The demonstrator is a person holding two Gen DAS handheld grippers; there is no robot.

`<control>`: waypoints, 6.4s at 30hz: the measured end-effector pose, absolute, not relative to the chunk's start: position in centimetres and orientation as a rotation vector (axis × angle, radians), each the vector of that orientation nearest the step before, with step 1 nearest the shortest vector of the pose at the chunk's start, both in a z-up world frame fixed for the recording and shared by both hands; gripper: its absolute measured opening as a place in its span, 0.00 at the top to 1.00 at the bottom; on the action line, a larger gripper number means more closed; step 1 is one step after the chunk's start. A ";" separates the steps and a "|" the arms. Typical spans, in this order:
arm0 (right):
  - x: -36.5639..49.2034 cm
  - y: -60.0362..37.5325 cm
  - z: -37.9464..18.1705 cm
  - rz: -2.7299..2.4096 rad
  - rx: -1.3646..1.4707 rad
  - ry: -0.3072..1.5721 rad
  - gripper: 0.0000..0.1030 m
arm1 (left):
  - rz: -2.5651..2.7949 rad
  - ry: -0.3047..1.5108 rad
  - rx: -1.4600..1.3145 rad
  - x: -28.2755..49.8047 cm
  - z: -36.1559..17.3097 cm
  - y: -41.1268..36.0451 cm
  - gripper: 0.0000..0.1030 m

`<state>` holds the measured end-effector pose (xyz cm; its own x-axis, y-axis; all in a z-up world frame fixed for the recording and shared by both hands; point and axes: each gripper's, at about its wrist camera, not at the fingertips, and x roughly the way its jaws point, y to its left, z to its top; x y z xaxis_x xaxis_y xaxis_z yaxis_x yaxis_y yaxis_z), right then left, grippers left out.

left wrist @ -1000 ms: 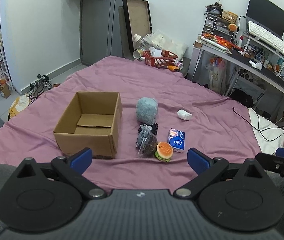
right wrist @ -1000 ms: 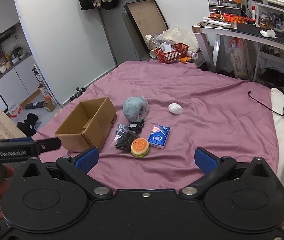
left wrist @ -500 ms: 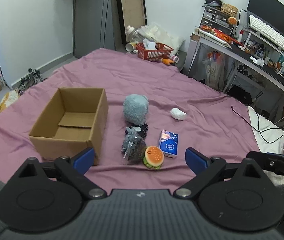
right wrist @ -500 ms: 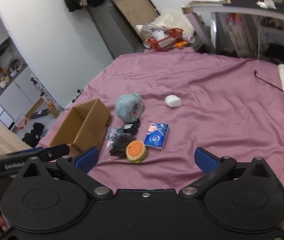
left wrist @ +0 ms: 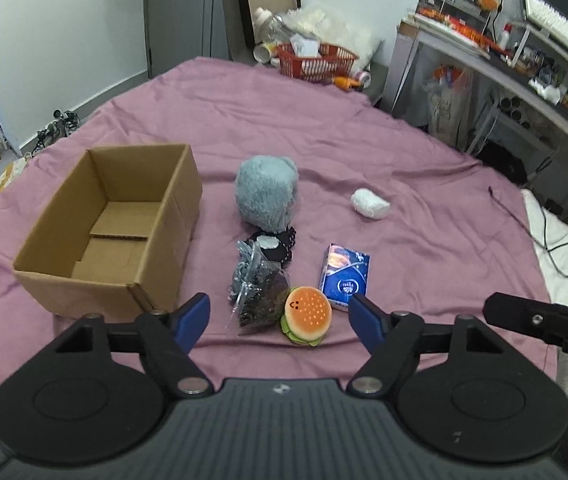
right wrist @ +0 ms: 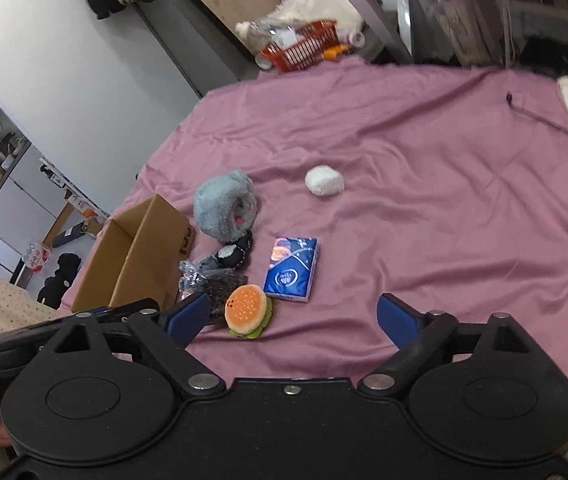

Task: Organize soft objects
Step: 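Grasp the burger plush with the left gripper while the right gripper grasps the blue tissue pack, then carry the burger plush and tissue pack into the cardboard box with both grippers, then grasp the bag of black beads with the left gripper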

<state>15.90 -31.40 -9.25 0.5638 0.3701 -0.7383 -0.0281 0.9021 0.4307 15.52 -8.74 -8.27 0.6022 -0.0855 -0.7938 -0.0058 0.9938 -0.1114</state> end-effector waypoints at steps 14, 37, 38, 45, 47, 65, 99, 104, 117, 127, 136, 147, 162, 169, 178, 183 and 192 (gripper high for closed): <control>20.0 -31.2 -14.4 0.271 0.558 1.071 0.18 | -0.001 1.056 -0.133 20.0 -13.8 -8.9 0.42; 25.5 -30.6 -20.2 0.221 0.664 1.171 0.28 | -0.064 1.099 -0.276 22.1 -20.0 -10.9 0.42; 25.7 -30.5 -20.4 0.224 0.663 1.176 0.29 | -0.058 1.102 -0.288 22.2 -20.3 -10.9 0.43; 26.8 -29.5 -21.9 0.232 0.648 1.205 0.30 | -0.015 1.102 -0.397 22.5 -21.5 -9.8 0.61; 27.0 -29.2 -22.4 0.242 0.638 1.210 0.30 | -0.013 1.101 -0.413 22.5 -21.5 -9.7 0.64; 27.2 -28.5 -23.6 0.277 0.691 1.195 0.74 | -0.023 1.055 -0.402 21.0 -20.3 -9.0 0.65; 18.3 -25.3 -8.7 0.209 0.556 0.891 0.78 | -0.101 0.840 -0.330 16.7 -9.5 -1.9 0.65; 18.7 -23.7 -7.5 0.227 0.547 0.870 0.78 | -0.078 0.814 -0.321 16.8 -8.6 -0.2 0.65; 20.4 -18.0 -6.2 0.288 0.514 0.855 0.78 | 0.034 0.788 -0.353 17.7 -8.5 5.1 0.65; 22.2 -12.2 -6.5 0.392 0.504 0.881 0.78 | 0.132 0.803 -0.441 18.6 -10.1 9.9 0.65; 23.6 -8.5 -7.8 0.425 0.497 0.935 0.78 | 0.201 0.827 -0.471 19.5 -11.6 12.2 0.62; 24.1 -6.4 -10.2 0.492 0.526 1.034 0.68 | 0.275 0.780 -0.528 19.1 -11.3 13.6 0.32; 22.1 -14.7 -7.8 0.346 0.452 0.935 0.24 | 0.284 0.777 -0.443 19.4 -10.8 11.0 0.31; 21.5 -18.1 -8.0 0.314 0.442 0.940 0.24 | 0.240 0.761 -0.382 19.2 -10.1 8.0 0.31; 21.6 -21.6 -8.2 0.302 0.458 0.946 0.24 | 0.168 0.743 -0.280 18.8 -9.2 3.4 0.31; 22.4 -22.9 -8.5 0.317 0.480 0.952 0.24 | 0.135 0.756 -0.211 18.8 -9.5 0.7 0.31; 23.1 -25.0 -11.6 0.348 0.584 0.954 0.24 | 0.065 0.749 -0.088 18.8 -10.2 -3.5 0.31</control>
